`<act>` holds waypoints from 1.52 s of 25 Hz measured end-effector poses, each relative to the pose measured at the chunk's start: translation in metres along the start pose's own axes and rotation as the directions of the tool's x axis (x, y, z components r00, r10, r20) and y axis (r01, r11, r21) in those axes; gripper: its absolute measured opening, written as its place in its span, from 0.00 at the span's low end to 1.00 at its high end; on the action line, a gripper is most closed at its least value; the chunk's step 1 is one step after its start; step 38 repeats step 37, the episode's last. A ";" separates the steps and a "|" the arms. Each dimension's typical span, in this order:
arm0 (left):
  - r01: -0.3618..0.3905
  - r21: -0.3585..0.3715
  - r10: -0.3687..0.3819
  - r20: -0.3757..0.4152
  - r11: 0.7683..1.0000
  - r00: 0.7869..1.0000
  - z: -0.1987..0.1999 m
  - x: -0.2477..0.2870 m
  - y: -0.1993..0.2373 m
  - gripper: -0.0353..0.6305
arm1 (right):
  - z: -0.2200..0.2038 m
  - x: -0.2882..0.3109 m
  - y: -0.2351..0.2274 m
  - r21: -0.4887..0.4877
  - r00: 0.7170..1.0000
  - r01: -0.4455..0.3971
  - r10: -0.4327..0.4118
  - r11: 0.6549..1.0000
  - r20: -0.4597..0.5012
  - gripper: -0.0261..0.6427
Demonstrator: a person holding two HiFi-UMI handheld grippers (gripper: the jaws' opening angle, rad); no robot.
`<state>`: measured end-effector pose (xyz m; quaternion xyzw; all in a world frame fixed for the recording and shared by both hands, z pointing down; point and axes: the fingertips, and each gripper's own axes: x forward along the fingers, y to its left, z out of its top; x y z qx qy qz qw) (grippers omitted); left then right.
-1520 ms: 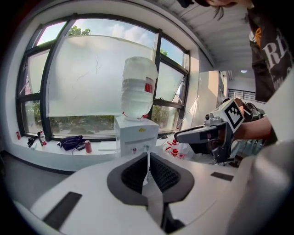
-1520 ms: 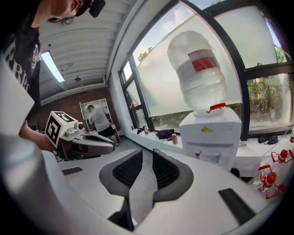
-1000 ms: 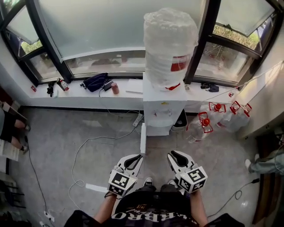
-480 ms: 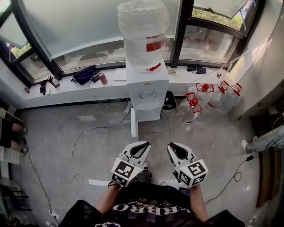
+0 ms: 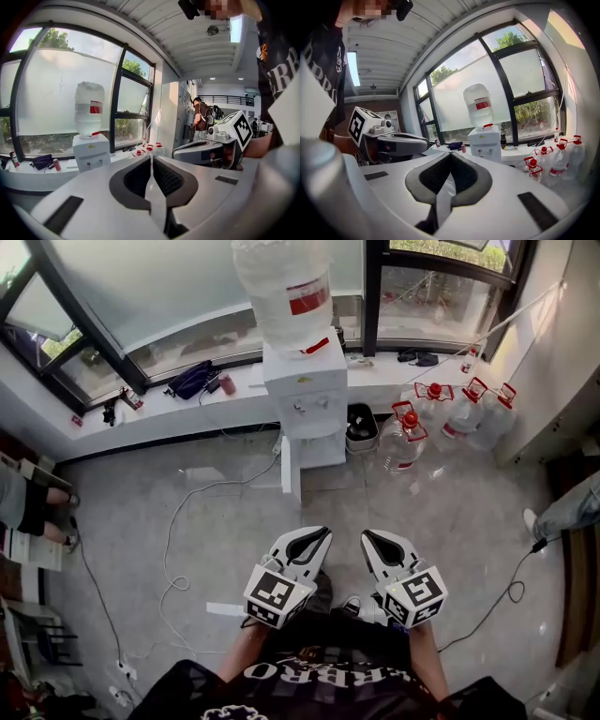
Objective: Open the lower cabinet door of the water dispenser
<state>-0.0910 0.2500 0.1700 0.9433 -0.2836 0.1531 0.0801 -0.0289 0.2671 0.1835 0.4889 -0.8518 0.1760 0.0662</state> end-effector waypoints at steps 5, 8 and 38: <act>-0.001 0.021 0.001 -0.004 1.000 1.000 -0.001 -0.015 -0.037 0.09 | -0.010 -0.031 0.013 -0.019 1.000 -0.004 0.004 1.000 0.005 0.06; 0.001 0.038 -0.001 0.001 0.999 1.000 -0.005 -0.023 -0.056 0.09 | -0.018 -0.047 0.018 -0.022 1.000 0.003 -0.003 1.000 0.011 0.06; 0.090 0.090 -0.093 0.025 0.992 0.995 -0.015 -0.039 -0.117 0.09 | -0.028 -0.088 0.045 -0.140 1.000 0.026 -0.025 0.990 0.006 0.06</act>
